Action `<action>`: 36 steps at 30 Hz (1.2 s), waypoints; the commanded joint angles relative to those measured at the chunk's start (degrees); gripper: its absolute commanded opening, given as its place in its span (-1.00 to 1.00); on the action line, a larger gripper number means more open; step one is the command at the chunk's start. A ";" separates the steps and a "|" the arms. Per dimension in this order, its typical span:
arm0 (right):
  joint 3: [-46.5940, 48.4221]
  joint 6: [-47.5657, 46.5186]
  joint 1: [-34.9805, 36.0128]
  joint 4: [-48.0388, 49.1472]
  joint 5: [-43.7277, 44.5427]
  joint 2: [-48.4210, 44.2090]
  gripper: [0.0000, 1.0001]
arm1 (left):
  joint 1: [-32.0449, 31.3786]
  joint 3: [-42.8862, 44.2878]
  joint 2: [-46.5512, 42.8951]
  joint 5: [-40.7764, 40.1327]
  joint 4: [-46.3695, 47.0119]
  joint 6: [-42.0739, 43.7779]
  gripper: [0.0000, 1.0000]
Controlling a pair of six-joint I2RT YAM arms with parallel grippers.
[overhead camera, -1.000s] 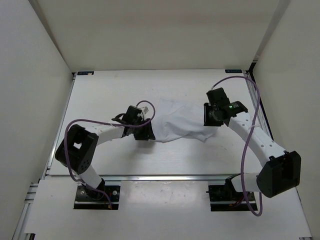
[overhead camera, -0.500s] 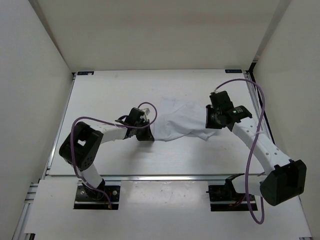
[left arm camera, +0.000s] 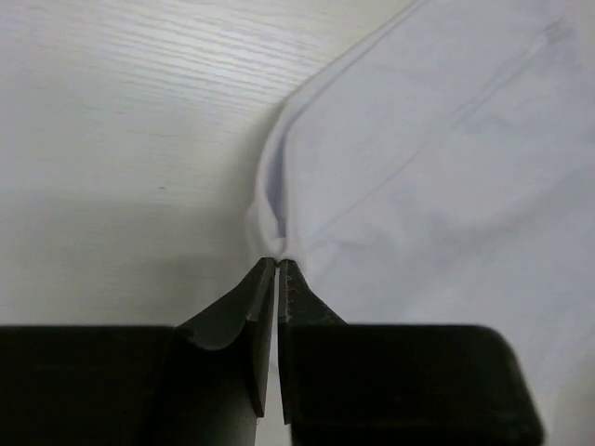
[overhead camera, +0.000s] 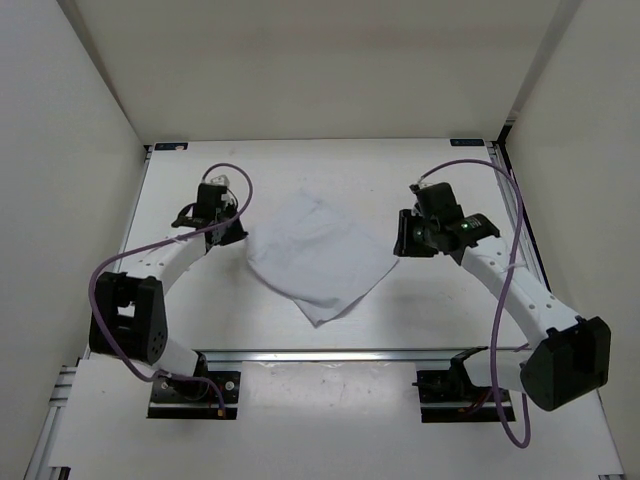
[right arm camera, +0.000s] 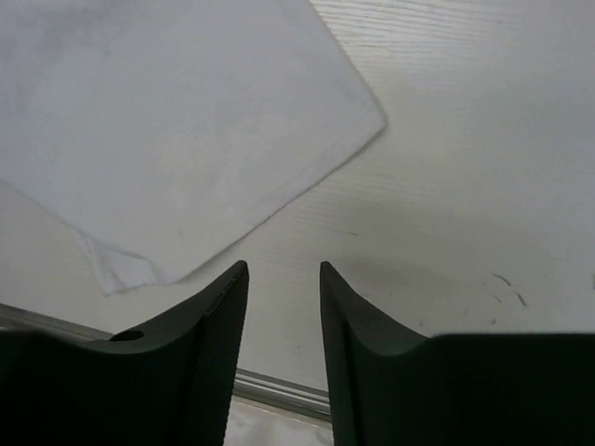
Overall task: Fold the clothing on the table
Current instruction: Flatten the skirt out
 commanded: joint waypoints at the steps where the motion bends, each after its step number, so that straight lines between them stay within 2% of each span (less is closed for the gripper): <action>1: 0.06 -1.61 1.61 5.68 -7.04 2.89 -0.13 | -3.46 3.11 0.66 0.91 -3.47 1.46 -0.62; 4: 1.91 -2.41 2.58 8.57 -9.15 6.84 -0.11 | -5.40 -0.84 -1.09 0.91 -0.85 0.32 -0.53; 7: 3.84 -3.98 3.63 12.70 -9.69 12.63 -0.14 | -5.06 -3.39 -1.72 1.79 0.30 -0.04 -0.62; 11: 10.24 -6.28 4.78 16.06 -6.79 23.35 -0.31 | -3.21 -4.36 -1.19 2.84 -2.24 0.85 -0.64; 12: 11.48 -6.62 4.26 16.67 -6.53 26.24 -0.49 | -3.04 -3.93 -1.36 3.02 -2.85 0.93 -0.63; 14: 16.57 -7.33 4.16 16.41 -5.73 32.48 -1.00 | -3.47 -4.89 -2.42 3.19 -2.25 0.50 -0.64; 19: 24.93 -8.30 3.72 14.48 -3.36 40.93 -1.00 | -6.28 -6.83 -4.27 3.46 -3.03 -0.47 -0.67; 21: 24.51 -7.77 3.29 12.90 -3.18 42.61 -1.00 | -6.29 -7.70 -5.67 3.72 -3.82 -0.47 -0.67; 28: 10.63 -4.87 5.30 13.95 -5.55 39.38 -1.00 | -2.95 -10.87 -9.36 5.66 -3.74 -0.83 -0.64; 31: 0.54 -2.77 6.00 12.90 -6.08 34.38 -1.00 | -2.95 -10.87 -9.71 6.27 -3.48 -0.91 -0.65; 36: -13.70 0.75 8.20 9.30 -7.48 20.75 -1.00 | -2.68 -11.31 -9.89 7.15 -3.22 -1.35 -0.65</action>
